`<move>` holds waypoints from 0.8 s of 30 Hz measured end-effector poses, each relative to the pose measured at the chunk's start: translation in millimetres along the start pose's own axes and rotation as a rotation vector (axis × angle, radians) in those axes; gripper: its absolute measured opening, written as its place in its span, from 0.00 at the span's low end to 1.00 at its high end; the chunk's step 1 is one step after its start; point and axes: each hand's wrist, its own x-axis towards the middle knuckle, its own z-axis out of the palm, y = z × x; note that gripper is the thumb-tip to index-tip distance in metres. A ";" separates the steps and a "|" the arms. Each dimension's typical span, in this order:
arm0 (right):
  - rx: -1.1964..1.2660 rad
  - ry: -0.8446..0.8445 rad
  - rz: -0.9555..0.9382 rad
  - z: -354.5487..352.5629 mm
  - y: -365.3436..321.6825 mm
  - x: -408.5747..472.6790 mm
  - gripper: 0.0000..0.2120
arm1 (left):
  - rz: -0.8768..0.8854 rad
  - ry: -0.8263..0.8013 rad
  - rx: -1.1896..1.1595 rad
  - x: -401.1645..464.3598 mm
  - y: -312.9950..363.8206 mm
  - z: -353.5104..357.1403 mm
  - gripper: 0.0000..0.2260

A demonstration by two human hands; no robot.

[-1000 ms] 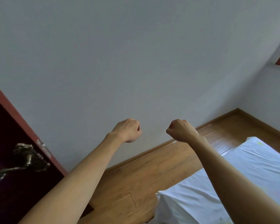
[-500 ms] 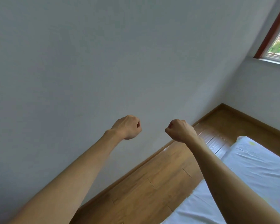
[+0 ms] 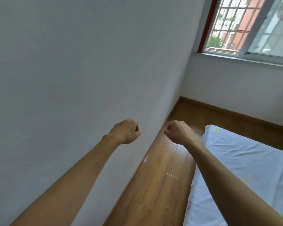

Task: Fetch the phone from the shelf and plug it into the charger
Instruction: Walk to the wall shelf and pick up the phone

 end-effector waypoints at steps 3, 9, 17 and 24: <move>0.028 0.057 0.057 -3.4 2.4 13.7 0.12 | 0.103 0.006 -0.008 37.3 -1.6 -11.3 0.09; 0.029 0.103 0.168 -18.2 28.8 37.1 0.13 | 0.308 -0.033 0.026 97.0 26.7 -12.6 0.10; 0.057 0.195 0.268 -57.0 88.8 83.7 0.13 | 0.465 -0.055 0.096 181.1 90.5 -15.8 0.11; 0.057 0.224 0.310 -96.1 149.5 146.7 0.12 | 0.500 -0.071 0.098 269.0 155.5 -26.3 0.10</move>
